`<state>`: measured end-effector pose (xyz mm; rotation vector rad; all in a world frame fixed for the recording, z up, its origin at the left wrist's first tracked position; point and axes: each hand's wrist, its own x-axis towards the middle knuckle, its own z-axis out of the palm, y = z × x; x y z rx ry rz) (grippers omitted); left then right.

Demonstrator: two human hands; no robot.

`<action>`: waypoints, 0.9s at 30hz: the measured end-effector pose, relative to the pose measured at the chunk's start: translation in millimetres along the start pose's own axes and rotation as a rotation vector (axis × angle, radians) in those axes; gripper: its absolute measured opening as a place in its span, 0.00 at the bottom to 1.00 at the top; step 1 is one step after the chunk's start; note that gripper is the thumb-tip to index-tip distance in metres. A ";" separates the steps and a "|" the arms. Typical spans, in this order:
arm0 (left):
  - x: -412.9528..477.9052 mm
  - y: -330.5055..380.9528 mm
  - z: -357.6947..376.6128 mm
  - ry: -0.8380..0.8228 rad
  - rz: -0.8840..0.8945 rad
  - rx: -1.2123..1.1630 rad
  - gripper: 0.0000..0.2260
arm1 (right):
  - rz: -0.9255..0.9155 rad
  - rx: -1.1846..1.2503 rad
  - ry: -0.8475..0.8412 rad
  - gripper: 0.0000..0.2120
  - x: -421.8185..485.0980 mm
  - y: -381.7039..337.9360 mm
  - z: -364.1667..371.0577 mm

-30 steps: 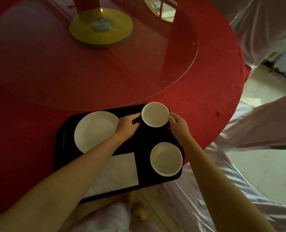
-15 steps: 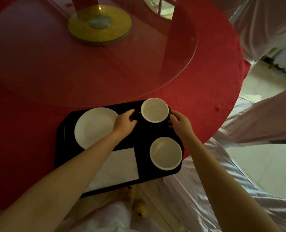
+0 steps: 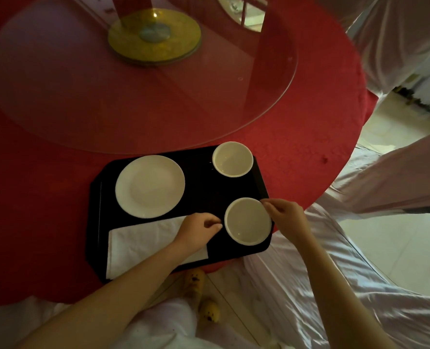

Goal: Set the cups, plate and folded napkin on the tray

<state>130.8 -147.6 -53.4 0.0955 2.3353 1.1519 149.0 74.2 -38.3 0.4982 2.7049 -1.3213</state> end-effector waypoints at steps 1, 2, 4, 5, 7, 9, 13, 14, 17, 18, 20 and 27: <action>-0.6 0.1 0.7 0.006 0.000 -0.001 0.11 | -0.009 0.007 -0.002 0.09 -0.7 1.4 -0.2; -1.6 0.4 1.0 0.010 -0.004 -0.003 0.11 | -0.016 0.007 -0.008 0.10 -0.6 2.2 0.1; -3.4 1.0 2.2 0.024 -0.011 -0.012 0.11 | -0.027 0.009 -0.008 0.10 0.5 3.6 1.5; -4.5 0.9 3.1 0.033 -0.012 -0.017 0.11 | -0.029 0.013 -0.003 0.10 1.2 4.5 2.3; -7.3 -0.2 5.3 0.043 -0.011 -0.025 0.11 | -0.031 0.017 0.005 0.10 1.3 6.6 3.5; -9.9 -1.7 7.3 0.047 -0.007 -0.028 0.10 | -0.037 0.014 0.006 0.10 0.9 8.8 4.4; -11.9 -2.1 8.3 0.059 -0.005 -0.039 0.11 | -0.018 0.049 0.004 0.10 0.2 10.9 5.5; -12.2 -1.5 7.8 0.053 -0.009 -0.043 0.11 | -0.012 0.052 0.002 0.10 -0.1 10.7 5.7; -12.5 -1.1 7.1 0.037 -0.005 -0.043 0.11 | 0.005 0.071 -0.001 0.10 0.4 12.5 6.2; -14.2 0.0 6.0 0.029 -0.008 -0.029 0.12 | 0.017 0.074 -0.006 0.10 -0.6 11.4 5.7; -15.8 -0.7 3.5 0.048 -0.013 0.023 0.13 | 0.026 0.065 0.018 0.12 -2.2 9.8 6.7; -34.0 -17.6 -30.7 0.395 0.008 -0.001 0.12 | -0.239 -0.087 0.192 0.12 -4.9 -22.2 16.7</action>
